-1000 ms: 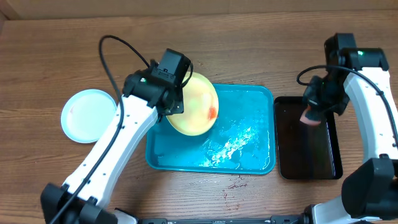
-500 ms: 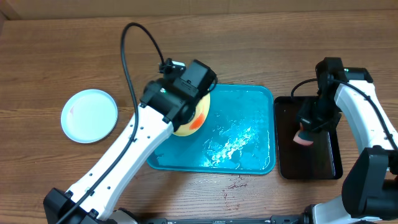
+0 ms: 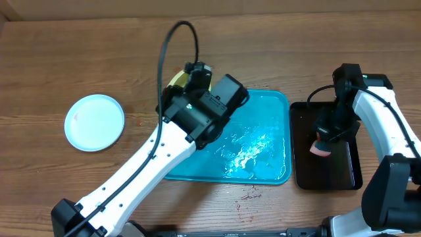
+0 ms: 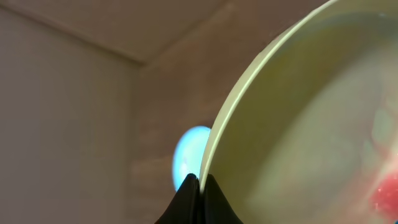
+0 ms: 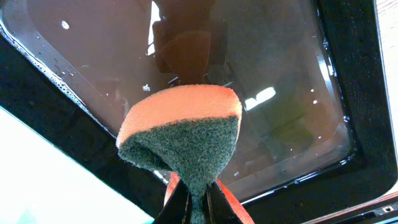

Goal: Clean dirty plates on tray and stack at the side
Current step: 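Move the sponge back over the black tray with the right gripper, then lower the sponge into the black tray and release it with the right gripper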

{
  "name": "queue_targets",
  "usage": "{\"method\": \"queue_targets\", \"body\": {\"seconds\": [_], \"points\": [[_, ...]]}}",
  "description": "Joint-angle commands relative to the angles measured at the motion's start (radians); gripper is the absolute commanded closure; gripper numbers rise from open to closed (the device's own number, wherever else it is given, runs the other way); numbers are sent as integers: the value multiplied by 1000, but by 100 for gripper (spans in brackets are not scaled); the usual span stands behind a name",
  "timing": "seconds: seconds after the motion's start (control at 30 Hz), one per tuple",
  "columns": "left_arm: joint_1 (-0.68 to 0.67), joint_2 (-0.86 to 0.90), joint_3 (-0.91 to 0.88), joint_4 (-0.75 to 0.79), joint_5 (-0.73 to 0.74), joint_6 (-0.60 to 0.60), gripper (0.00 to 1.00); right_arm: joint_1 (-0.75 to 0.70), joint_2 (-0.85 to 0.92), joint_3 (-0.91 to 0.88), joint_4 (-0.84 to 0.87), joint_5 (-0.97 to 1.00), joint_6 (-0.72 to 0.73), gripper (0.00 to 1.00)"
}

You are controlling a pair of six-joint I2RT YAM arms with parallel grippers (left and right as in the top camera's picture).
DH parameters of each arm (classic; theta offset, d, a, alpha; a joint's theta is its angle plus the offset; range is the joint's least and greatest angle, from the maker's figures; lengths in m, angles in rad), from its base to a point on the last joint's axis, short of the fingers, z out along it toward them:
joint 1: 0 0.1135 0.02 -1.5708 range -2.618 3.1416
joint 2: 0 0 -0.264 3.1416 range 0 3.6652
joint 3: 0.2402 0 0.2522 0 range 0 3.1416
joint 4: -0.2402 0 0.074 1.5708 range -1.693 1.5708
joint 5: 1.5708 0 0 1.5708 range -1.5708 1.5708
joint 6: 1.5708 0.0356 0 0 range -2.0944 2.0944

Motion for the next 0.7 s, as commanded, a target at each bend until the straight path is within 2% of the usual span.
{"method": "queue_targets", "body": {"seconds": [0.0,0.07,0.17,0.67], "points": [[-29,34,31,46,-219,194,96,0,-8,-5,5,-5,7,96],[-42,58,31,77,-261,269,95,0,-8,-5,6,-5,7,96],[-58,91,31,103,-329,315,95,0,-8,-5,6,-5,7,96],[-132,140,31,101,-383,319,96,0,-8,-5,6,-5,7,96]]}}
